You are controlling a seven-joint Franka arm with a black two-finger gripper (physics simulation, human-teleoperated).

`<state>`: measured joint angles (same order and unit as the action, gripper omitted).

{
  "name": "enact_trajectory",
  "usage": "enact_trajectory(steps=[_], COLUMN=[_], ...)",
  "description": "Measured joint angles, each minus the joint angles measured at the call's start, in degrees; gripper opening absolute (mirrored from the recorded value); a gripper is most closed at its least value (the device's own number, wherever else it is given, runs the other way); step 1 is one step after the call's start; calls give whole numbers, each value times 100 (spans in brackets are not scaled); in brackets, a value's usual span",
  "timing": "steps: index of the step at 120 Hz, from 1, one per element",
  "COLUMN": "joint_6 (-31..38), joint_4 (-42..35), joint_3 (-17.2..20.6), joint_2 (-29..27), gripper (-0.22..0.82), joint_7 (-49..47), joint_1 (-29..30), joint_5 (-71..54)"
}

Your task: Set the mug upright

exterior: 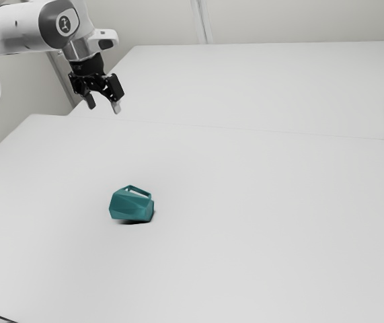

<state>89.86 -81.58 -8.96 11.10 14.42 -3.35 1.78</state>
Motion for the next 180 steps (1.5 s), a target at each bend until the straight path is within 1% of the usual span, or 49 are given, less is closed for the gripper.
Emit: enact_trajectory(steps=[36,44,52,67,80,95,124,138,158,180], joint_6=[-10,12,45,96,180,233,237,245,273,212], joint_4=[-11,-115,-486,-1288,-1796,-2338,-3065,-3050,-2991,-3079], joint_3=[1,0,-82,-448,-526,-599,-927,-963,-962,-963], joint_2=[0,-51,-219,-554,-764,-817,-658,-253,205,518], gripper=[60,60,60,60,60,60,60,60,60,60], joint_7=[-34,-43,-47,35,304,817,2066,2692,3413,4070], joint_1=[-12,-2,107,442,685,896,1236,1495,1477,1480], joint_5=[6,63,393,1390,1951,2538,3017,3235,3601,4248])
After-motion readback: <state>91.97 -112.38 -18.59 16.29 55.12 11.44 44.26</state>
